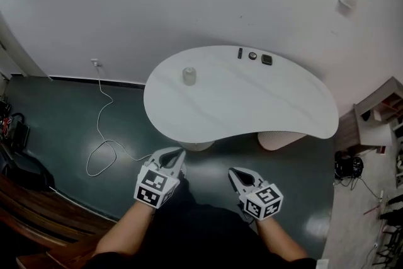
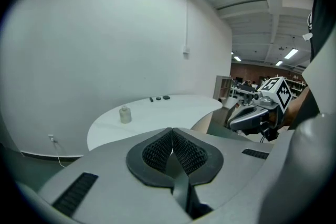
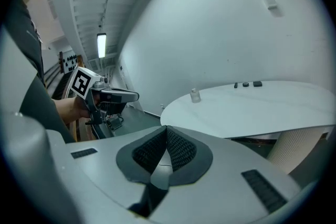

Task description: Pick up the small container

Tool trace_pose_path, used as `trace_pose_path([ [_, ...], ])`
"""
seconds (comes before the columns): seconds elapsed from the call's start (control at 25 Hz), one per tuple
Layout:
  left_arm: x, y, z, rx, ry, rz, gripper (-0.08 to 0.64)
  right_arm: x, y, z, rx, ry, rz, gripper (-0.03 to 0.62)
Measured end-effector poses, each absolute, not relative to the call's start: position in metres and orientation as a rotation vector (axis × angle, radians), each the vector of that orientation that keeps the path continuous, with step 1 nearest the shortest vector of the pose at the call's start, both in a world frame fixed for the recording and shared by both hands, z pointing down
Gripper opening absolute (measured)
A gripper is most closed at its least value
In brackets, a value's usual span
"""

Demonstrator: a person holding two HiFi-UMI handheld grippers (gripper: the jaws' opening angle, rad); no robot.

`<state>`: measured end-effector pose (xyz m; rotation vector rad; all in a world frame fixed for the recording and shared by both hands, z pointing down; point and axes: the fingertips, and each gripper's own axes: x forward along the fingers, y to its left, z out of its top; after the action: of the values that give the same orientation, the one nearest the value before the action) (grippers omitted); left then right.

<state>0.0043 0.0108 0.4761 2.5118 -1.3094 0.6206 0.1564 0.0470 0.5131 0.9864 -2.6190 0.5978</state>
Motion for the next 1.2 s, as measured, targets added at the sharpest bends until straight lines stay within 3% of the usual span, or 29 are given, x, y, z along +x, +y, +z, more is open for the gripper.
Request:
trace_pose_path([
  [0.6,-0.088,-0.182,0.475,2.616,-1.198,0.7,0.016,0.045,-0.145,0.494,1.059,-2.569,0.562,-0.005],
  [1.2,-0.111,-0.249,0.493,2.671,-1.055,0.706,0.015,0.022,-0.211,0.494,1.176,-2.485,0.542,-0.005],
])
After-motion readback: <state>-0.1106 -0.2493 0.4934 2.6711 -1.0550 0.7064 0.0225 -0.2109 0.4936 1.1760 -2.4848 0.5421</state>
